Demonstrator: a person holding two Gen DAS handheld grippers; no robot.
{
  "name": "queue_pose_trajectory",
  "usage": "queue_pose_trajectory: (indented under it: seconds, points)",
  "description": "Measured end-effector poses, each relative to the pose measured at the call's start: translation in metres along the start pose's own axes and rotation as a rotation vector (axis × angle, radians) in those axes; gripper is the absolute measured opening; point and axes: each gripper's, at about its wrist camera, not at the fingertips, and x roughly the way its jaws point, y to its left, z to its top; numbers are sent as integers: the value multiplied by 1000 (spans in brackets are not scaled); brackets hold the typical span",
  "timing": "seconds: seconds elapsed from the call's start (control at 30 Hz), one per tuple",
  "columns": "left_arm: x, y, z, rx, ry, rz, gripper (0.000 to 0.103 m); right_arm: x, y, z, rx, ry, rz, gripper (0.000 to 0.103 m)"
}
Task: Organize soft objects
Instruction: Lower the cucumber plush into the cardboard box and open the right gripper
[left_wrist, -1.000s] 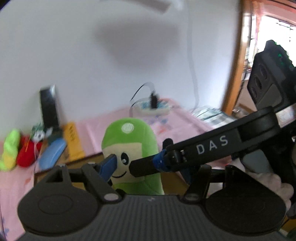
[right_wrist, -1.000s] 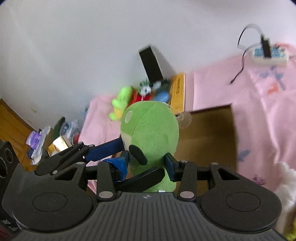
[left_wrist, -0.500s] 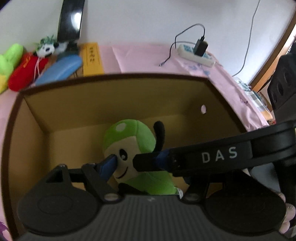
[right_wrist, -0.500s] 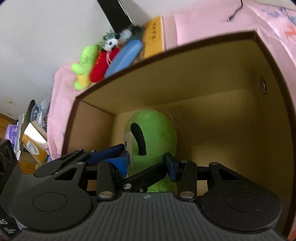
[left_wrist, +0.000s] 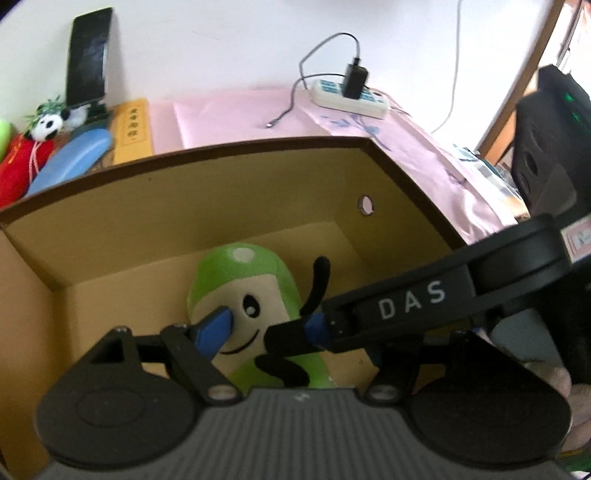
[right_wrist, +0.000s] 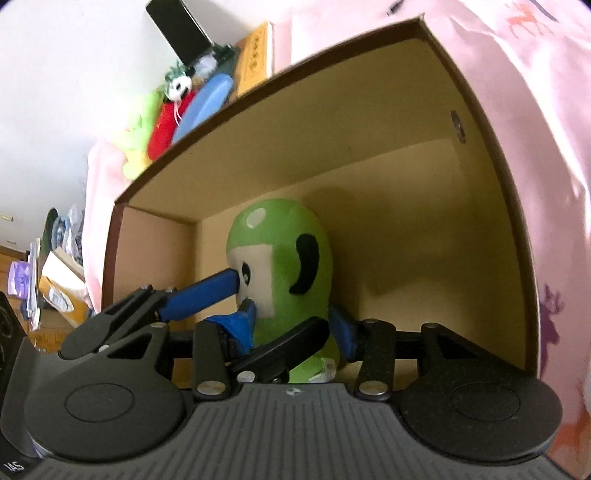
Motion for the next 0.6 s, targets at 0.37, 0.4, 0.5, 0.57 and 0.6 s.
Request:
queue_pose_trajectory:
  seconds: [0.37, 0.4, 0.5, 0.57, 0.6]
  points:
    - [-5, -21, -6, 42, 10, -20, 70, -20, -8, -17, -33, -17, -59, 31]
    - [-7, -18, -5, 29, 7, -21, 70, -19, -5, -15, -38, -27, -49, 31]
    - [-20, -11, -5, 1, -17, -6, 76, -18, 4, -9, -30, -44, 2, 31]
    - [-34, -5, -7, -6, -45, 6, 78, -24, 11, -12, -36, -75, 37, 31]
    - [-41, -3, -7, -10, -59, 4, 80, -27, 15, -14, -46, -90, 55, 31]
